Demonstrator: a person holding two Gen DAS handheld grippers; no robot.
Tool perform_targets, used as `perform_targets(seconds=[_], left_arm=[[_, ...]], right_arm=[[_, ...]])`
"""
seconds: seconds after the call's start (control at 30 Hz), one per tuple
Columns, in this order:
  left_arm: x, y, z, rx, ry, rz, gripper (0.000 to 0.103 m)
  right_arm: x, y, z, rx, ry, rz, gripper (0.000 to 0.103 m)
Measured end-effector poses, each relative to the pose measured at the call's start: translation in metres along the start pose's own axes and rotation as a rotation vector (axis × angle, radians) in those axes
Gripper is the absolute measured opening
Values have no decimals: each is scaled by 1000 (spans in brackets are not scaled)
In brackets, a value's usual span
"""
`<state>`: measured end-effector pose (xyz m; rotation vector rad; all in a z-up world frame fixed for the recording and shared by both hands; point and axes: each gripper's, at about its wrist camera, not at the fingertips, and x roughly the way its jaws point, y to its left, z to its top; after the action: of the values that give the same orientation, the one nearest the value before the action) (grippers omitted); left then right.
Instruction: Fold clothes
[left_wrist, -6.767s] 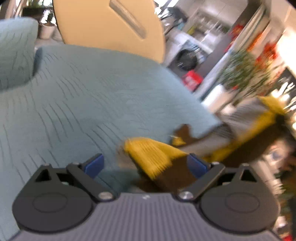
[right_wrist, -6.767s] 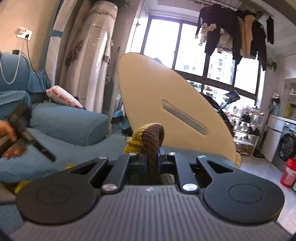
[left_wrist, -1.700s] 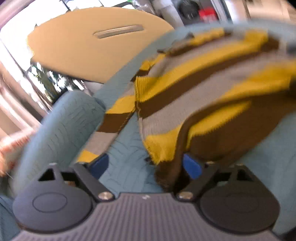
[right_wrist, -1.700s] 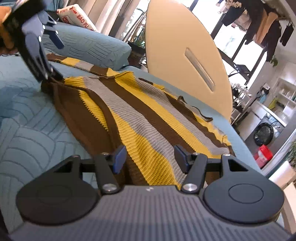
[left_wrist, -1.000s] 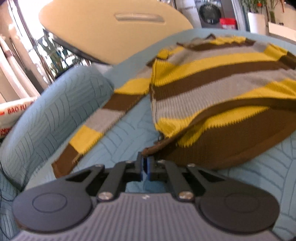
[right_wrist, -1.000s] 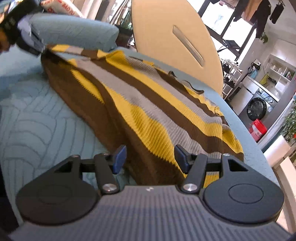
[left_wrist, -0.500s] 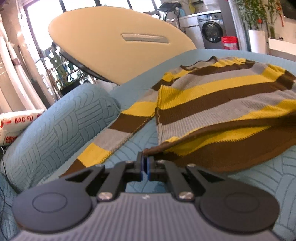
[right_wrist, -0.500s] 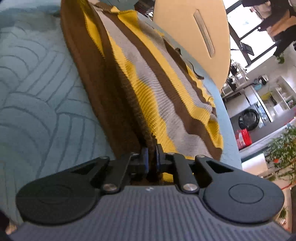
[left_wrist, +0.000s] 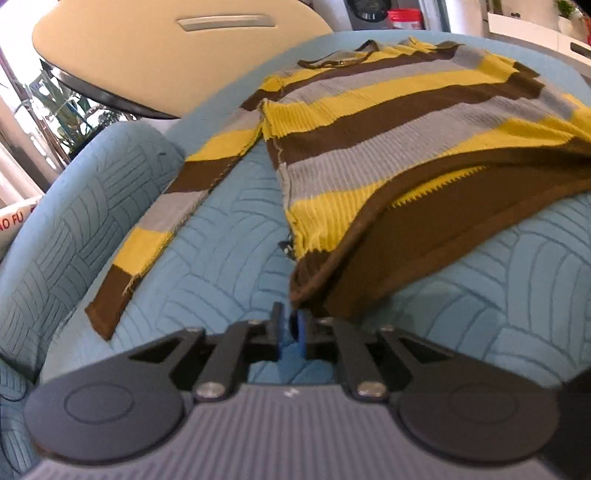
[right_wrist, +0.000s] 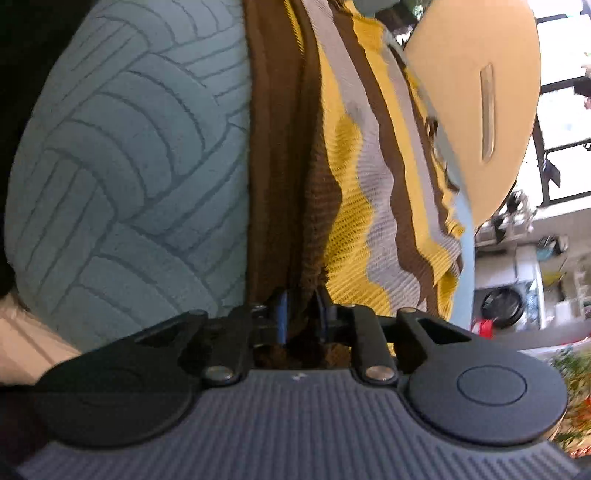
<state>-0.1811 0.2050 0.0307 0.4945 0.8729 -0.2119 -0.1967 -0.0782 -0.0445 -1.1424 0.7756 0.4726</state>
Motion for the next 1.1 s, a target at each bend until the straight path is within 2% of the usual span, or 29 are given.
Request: perform_targets(seconds=[0.03,0.07,0.1,0.2,0.23,0.27,0.33,0.4,0.47,0.53,0.57,0.63,0.67,0.73,0.8,0.87,0.9,0.93,1.0,1.03,1.07,1.1], left_arm=[[-1,1,-1,9,12,-7,27],[-3,3,-3,22,23,-11,27],[-5,4,-7,44,33,-2,28],[-10,10,-15,57,39,45,29],[-12,12,-15,48,33,53,29],[-17,15,-14,26,17,62,31],[-22,16,-8,3,-6,77,39],[-31,9,9,-20,-56,81,62],[-36,-3,27,-7,-108,60,75],[-37,-13,35,16,-132,45,81],[-36,-23,43,56,-144,33,81],[-33,-40,54,126,-157,28,81],[-30,-48,59,168,-164,36,81],[-25,-56,68,190,-168,12,81],[-21,-59,85,151,-183,-50,82],[-16,-60,96,126,-193,-79,84],[-10,-66,104,119,-199,-89,84],[-9,-67,105,121,-203,-94,84],[-5,-85,118,104,-237,-124,84],[-4,-95,124,86,-260,-151,84],[-2,-105,130,76,-280,-173,84],[-2,-110,133,70,-293,-187,86]], right_arm=[[-5,-4,0,12,6,42,37],[-16,-14,0,43,6,139,41],[-30,-22,1,75,-38,176,44],[-47,-33,13,163,-164,84,58],[-53,-36,28,239,-262,-22,59],[-54,-35,40,289,-322,-88,59],[-45,-28,61,317,-388,-127,59],[-28,-18,91,326,-457,-150,59],[7,-11,105,292,-405,-137,59],[44,-7,116,272,-342,-104,58],[49,-4,117,271,-327,-120,52],[56,-5,114,285,-294,-149,17],[57,-9,112,309,-277,-131,7],[52,-11,109,317,-284,-66,7],[40,-7,104,303,-299,21,7],[25,-3,91,266,-316,69,8],[18,-8,83,288,-325,73,9],[10,-14,74,311,-335,75,14],[-12,-34,39,449,-357,57,48],[-27,-55,5,587,-360,10,55],[-33,-66,-13,664,-345,-29,64],[-39,-77,-33,743,-328,-68,65]])
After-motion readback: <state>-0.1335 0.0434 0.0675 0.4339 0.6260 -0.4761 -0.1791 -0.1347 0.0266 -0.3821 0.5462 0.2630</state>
